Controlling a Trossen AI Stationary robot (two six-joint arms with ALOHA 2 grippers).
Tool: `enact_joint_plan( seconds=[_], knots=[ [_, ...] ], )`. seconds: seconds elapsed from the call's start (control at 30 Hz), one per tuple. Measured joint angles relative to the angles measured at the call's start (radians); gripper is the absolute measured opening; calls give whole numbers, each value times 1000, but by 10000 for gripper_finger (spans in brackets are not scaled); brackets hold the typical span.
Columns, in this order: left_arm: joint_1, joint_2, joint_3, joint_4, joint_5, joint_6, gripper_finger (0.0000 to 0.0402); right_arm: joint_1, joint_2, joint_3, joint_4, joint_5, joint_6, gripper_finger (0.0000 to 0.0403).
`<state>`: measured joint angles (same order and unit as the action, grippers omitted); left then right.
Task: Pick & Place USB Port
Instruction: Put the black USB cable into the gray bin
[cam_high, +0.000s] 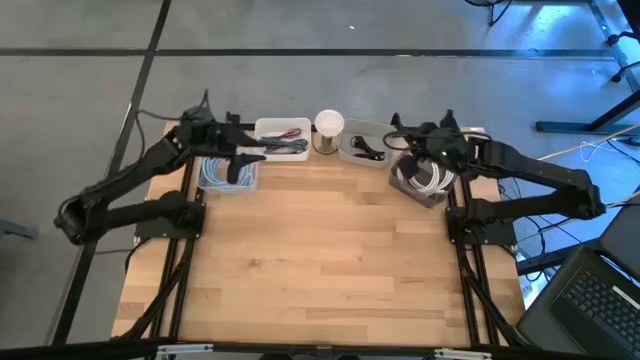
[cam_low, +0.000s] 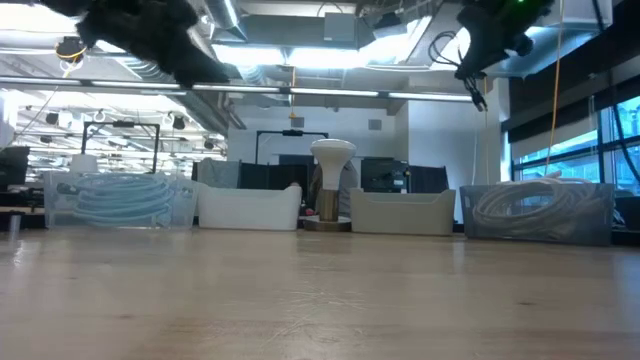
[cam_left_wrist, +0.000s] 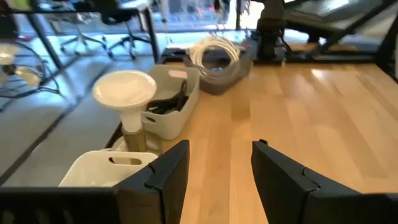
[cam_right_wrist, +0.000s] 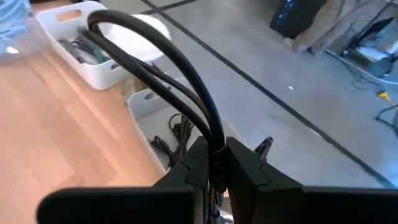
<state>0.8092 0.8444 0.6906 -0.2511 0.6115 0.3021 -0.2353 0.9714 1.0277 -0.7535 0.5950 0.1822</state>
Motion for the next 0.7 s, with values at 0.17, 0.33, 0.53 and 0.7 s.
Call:
enact_joint_plan(
  seconds=[0.17, 0.33, 0.53, 0.7],
  knots=[
    [26, -124, -62, 7, -1, -44, 166, -55, -38, -76, 15, -77, 20, 30],
    [33, -200, -79, 0, -1, -84, 163, -154, 29, -122, 137, -210, -40, 30],
    [33, -235, -79, 0, -1, -108, 163, -288, 186, -121, 375, -388, -203, 30],
    [33, -234, -79, -1, -1, -135, 166, -395, 365, -95, 385, -438, -241, 30]
  ],
)
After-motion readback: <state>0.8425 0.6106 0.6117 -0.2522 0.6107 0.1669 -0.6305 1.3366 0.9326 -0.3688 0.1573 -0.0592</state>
